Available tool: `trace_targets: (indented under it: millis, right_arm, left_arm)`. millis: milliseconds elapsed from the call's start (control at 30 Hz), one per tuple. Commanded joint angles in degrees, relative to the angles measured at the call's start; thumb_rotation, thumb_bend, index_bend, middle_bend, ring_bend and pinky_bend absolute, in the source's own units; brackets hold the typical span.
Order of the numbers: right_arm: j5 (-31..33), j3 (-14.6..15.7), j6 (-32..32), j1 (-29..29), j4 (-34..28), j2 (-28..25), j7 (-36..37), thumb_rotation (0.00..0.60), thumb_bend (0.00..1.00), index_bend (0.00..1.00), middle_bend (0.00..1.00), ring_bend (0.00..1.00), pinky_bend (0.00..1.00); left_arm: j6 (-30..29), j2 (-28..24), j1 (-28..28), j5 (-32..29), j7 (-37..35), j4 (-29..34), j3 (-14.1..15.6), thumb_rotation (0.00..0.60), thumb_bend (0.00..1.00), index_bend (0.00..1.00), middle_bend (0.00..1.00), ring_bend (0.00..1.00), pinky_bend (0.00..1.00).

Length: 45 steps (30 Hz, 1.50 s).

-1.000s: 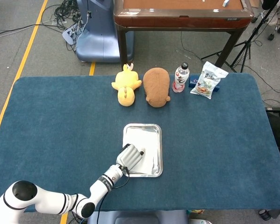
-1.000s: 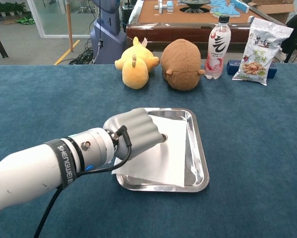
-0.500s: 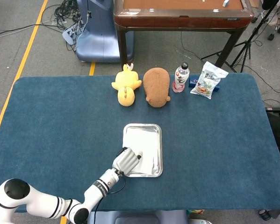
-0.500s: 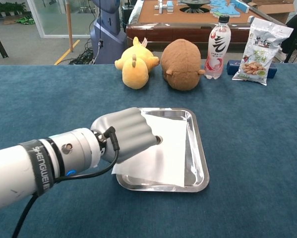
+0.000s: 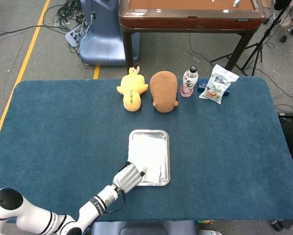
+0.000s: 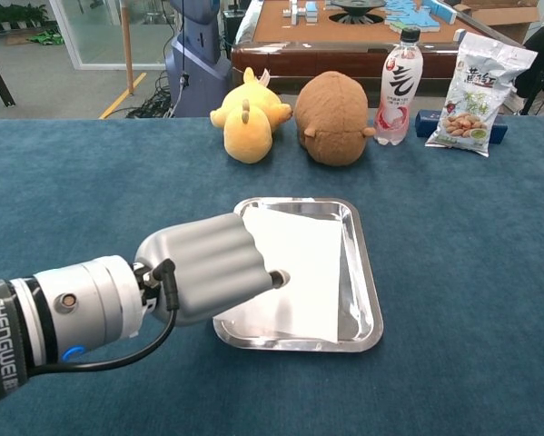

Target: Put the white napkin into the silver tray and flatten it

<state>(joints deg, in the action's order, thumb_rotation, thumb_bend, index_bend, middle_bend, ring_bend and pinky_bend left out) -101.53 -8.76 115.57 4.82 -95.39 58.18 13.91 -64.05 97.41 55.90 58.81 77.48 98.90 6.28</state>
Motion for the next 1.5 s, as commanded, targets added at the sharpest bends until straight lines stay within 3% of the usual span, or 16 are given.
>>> trace_targets:
  millis: [33,767,1500]
  right_arm:
    - [0.05,0.00,-0.14,-0.07,0.00,0.04,-0.09,0.600,0.40,0.69,0.56,0.37,0.46]
    - [0.33,-0.08,-0.72,-0.33,-0.17,0.18,-0.68,0.600,0.40,0.69,0.56,0.37,0.46]
    - [0.01,-0.06,0.12,0.02,-0.09,0.00,-0.16,0.600,0.40,0.69,0.56,0.37,0.46]
  left_arm:
    - [0.01,-0.12,-0.18,0.11,-0.14,-0.17,0.10,0.600,0.77,0.18,0.89,0.72,0.79]
    - [1.40,-0.24,-1.97,0.98,-0.54,-1.58,1.76,0.600,0.77,0.18,0.89,0.72,0.79]
    - [3.79,3.25,-2.41,0.63,-2.26,-5.92,-0.03,0.600,0.77,0.17,0.89,0.72,0.79]
